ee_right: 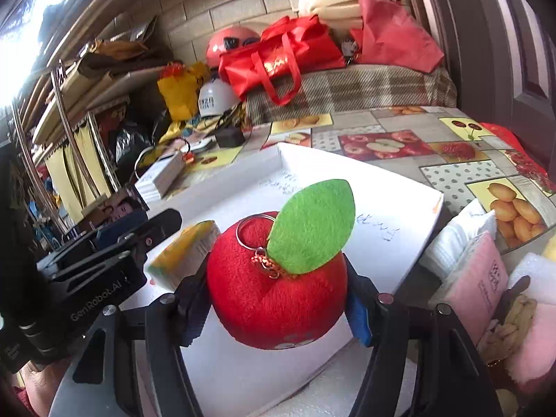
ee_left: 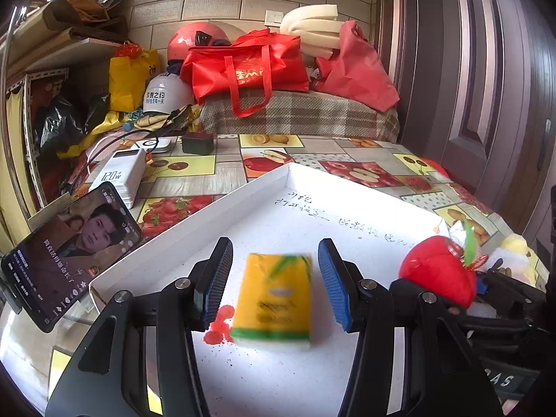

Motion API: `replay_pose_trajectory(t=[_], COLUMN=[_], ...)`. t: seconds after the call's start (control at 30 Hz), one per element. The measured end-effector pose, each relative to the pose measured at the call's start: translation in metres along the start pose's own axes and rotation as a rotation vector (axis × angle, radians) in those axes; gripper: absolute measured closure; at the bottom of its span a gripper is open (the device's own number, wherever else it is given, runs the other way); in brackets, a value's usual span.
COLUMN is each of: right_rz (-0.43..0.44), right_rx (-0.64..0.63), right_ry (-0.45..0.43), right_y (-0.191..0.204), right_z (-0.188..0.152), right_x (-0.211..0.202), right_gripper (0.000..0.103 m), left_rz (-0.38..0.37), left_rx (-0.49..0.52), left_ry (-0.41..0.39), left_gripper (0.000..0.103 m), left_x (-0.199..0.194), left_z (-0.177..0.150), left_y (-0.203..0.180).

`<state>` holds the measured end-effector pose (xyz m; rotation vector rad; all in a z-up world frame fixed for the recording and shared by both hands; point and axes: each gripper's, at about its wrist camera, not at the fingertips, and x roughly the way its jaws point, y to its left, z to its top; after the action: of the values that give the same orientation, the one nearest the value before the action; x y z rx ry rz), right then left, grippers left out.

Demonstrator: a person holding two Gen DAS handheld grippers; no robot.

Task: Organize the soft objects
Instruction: 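Release the yellow tissue pack into the white box while the right tool drops the apple there, then move both open tools from the box over to the pile of soft objects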

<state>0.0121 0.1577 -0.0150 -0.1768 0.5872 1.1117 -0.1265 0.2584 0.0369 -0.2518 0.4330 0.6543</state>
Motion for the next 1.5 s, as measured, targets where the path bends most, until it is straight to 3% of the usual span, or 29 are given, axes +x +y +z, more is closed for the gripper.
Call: replay_pose_trajectory(t=[0.03,0.07,0.13,0.2,0.47,0.67,0.8,0.87,0.93,1.0,1.1,1.2,1.3,1.4,1.5], right_rz=[-0.007,-0.014,0.006,0.01,-0.012,0.01,0.0,-0.032,-0.081,-0.149,-0.253,-0.298,-0.32,-0.34,-0.334], right_rx=[0.004,0.021,0.065,0.08,0.036,0.101,0.099,0.074,0.043,0.024,0.044,0.124,0.229,0.314,0.346], right_ry=[0.011,0.006,-0.016,-0.037,-0.101,-0.127,-0.24,-0.335,-0.43,-0.462,-0.444,-0.364,-0.365,-0.356,-0.338], right_y=[-0.002,-0.005,-0.014,-0.019,-0.009,-0.03,-0.039,-0.044,-0.053,-0.066,-0.099,-0.139,-0.173,-0.194,-0.199], right_z=[0.0,0.0,-0.003,-0.005,-0.01,-0.015,-0.02,-0.022,-0.026,-0.028,-0.038,-0.041,-0.045,-0.048,-0.049], right_x=[0.002,0.001,-0.004,-0.009,-0.03,-0.055,-0.092,-0.117,-0.143,-0.157,-0.162,-0.167,-0.178,-0.181,-0.178], right_gripper=[0.032,0.023,0.018,0.018,0.018,0.018,0.017,0.017,0.017,0.015,0.001,0.001,0.001,0.001,0.001], left_rz=[0.012,0.015,0.028,0.034,0.05,0.032,0.036,0.033,-0.04,-0.129,-0.274,-0.418,-0.548,-0.602,-0.582], left_rx=[-0.002,-0.008,-0.027,-0.043,0.044,0.121,0.112,0.074,0.021,0.014,0.106,0.238,0.347,0.364,0.325], left_ry=[-0.002,-0.005,-0.01,-0.015,-0.08,-0.027,-0.059,-0.128,-0.175,-0.161,-0.104,-0.024,0.072,0.158,0.24], left_gripper=[0.049,0.045,0.013,0.001,0.0,0.0,0.0,0.0,0.0,0.0,0.0,0.0,0.0,0.001,0.001], left_x=[0.0,-0.001,-0.002,-0.002,-0.014,-0.003,-0.009,-0.023,-0.037,-0.045,-0.054,-0.065,-0.073,-0.068,-0.051], left_z=[0.0,0.0,0.0,-0.001,-0.003,-0.003,-0.004,-0.007,-0.01,-0.013,-0.021,-0.032,-0.046,-0.053,-0.052], left_y=[0.0,0.001,0.005,0.008,-0.01,-0.023,-0.021,-0.016,-0.012,-0.02,-0.053,-0.096,-0.136,-0.159,-0.168])
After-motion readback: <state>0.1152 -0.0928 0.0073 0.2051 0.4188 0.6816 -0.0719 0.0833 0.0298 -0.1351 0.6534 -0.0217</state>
